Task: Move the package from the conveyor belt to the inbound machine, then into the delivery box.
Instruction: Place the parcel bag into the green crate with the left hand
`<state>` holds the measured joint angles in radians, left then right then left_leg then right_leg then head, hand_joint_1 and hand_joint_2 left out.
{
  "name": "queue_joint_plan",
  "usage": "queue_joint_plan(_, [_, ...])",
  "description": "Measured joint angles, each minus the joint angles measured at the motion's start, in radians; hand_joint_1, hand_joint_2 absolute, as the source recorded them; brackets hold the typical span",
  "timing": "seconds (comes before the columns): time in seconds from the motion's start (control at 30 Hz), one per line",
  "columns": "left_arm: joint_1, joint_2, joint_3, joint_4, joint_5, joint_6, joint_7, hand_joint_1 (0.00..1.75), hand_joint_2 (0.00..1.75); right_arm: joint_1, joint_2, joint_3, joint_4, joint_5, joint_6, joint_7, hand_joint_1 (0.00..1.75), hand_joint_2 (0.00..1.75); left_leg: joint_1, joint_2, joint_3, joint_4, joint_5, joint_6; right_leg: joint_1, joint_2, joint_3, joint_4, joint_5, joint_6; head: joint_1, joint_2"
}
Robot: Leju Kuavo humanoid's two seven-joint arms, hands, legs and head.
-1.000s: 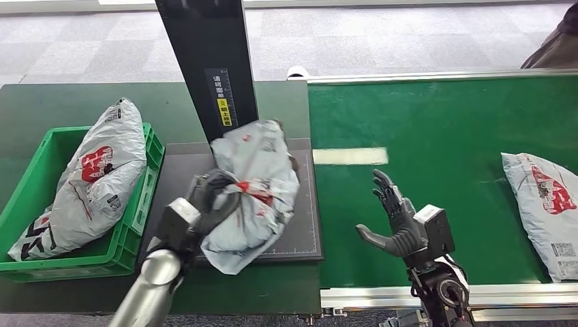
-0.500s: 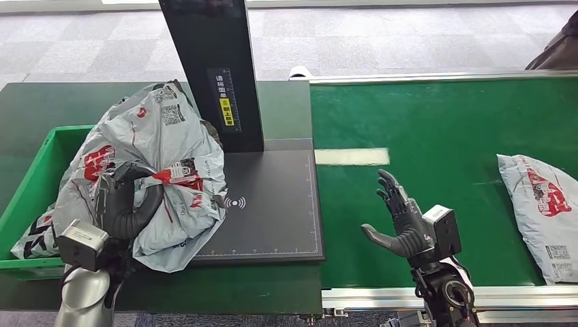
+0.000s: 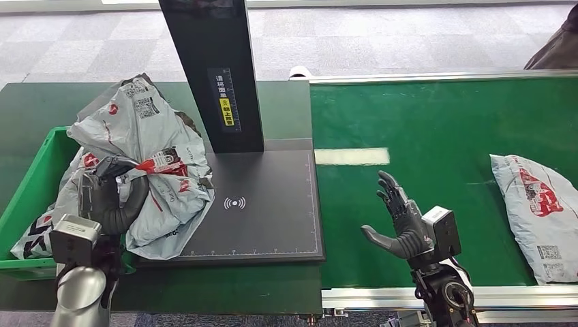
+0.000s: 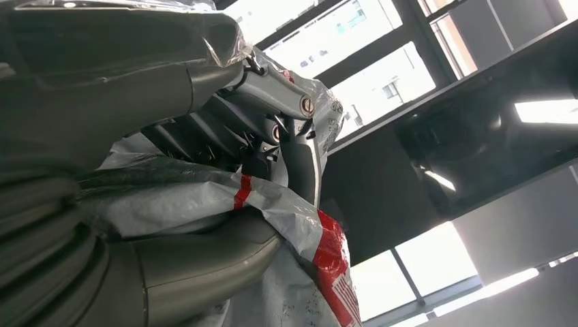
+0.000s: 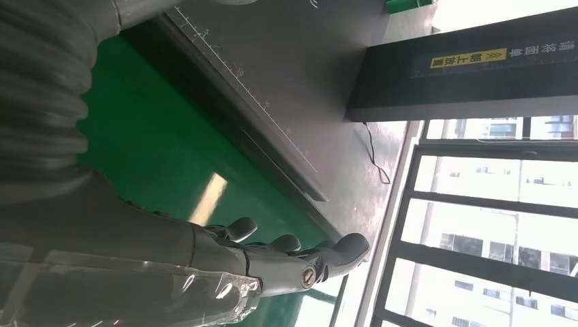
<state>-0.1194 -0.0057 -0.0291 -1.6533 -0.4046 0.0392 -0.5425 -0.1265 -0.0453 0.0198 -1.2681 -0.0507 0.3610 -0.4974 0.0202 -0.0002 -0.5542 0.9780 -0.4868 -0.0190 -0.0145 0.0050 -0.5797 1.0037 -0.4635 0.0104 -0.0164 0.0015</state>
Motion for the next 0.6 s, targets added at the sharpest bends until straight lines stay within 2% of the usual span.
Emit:
queue_joint_plan(0.4, [-0.003, -0.002, 0.020, 0.011, -0.053, 0.085, 0.048, 1.75, 1.75, 0.005, 0.002, -0.001, -0.003, 0.005, -0.003, 0.000, 0.00, 1.75, 0.000, 0.000, 0.000, 0.000, 0.000, 0.000, 0.000, 0.000, 0.000, 0.000, 0.000, 0.000, 0.000, 0.000])
queue_joint_plan(0.6, [-0.021, -0.005, 0.047, 0.044, -0.117, 0.189, 0.100, 1.75, 1.75, 0.006, 0.004, -0.001, -0.005, 0.010, -0.006, 0.000, 0.00, 1.75, 0.000, 0.000, 0.000, 0.000, 0.000, 0.000, 0.000, 0.000, 0.000, 0.000, 0.000, 0.000, 0.000, 0.000])
